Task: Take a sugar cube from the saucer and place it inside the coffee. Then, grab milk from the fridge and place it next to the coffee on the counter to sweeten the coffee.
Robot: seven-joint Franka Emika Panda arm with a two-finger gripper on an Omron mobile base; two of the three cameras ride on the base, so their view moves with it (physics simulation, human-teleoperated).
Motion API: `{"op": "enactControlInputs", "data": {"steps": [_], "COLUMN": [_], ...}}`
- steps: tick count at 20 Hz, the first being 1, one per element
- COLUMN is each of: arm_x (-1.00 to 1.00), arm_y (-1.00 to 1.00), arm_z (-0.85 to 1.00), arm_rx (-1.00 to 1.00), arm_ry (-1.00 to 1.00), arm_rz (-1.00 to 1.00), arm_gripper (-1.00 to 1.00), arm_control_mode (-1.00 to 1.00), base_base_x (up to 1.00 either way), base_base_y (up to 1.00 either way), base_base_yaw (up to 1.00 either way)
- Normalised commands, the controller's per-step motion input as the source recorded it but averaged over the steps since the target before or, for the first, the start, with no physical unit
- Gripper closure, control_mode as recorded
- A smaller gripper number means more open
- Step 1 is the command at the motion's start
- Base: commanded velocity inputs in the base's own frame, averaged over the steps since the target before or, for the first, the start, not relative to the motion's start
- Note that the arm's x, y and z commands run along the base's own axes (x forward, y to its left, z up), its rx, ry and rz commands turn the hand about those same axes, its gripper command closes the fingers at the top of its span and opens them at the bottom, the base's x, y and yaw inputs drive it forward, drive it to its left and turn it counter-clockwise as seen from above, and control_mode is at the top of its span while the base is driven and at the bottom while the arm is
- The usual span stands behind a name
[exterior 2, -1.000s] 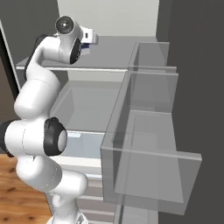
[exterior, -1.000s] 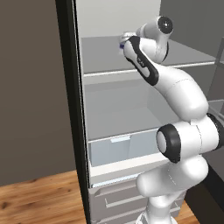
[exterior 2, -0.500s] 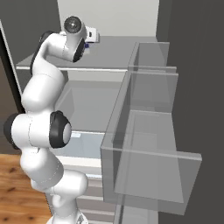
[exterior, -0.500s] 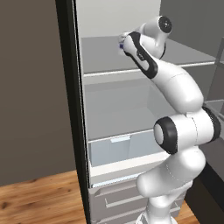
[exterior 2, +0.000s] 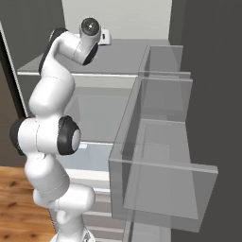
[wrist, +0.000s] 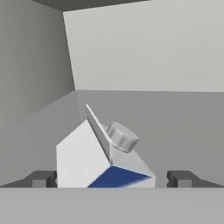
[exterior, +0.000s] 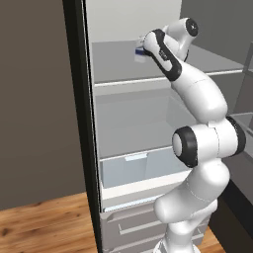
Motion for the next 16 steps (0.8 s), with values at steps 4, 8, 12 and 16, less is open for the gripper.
{"op": "enactControlInputs", "data": {"steps": [4,8,12,16], "arm_x": [0.11,0.07,0.09,0.07], "arm_y": [0.0,0.0,0.04,0.02], "arm_z": [0.0,0.0,0.0,0.0], "arm_rx": [0.0,0.0,0.0,0.0], "arm_ry": [0.0,0.0,0.0,0.0], "arm_rz": [0.11,0.12,0.11,0.11], "arm_gripper": [-1.0,1.0,1.0,1.0], "arm_control_mode": [-1.0,-1.0,-1.0,-1.0], "base_base_x": [0.0,0.0,0.0,0.0], "base_base_y": [0.0,0.0,0.0,0.0], "base_base_yaw": [0.0,0.0,0.0,0.0]}}
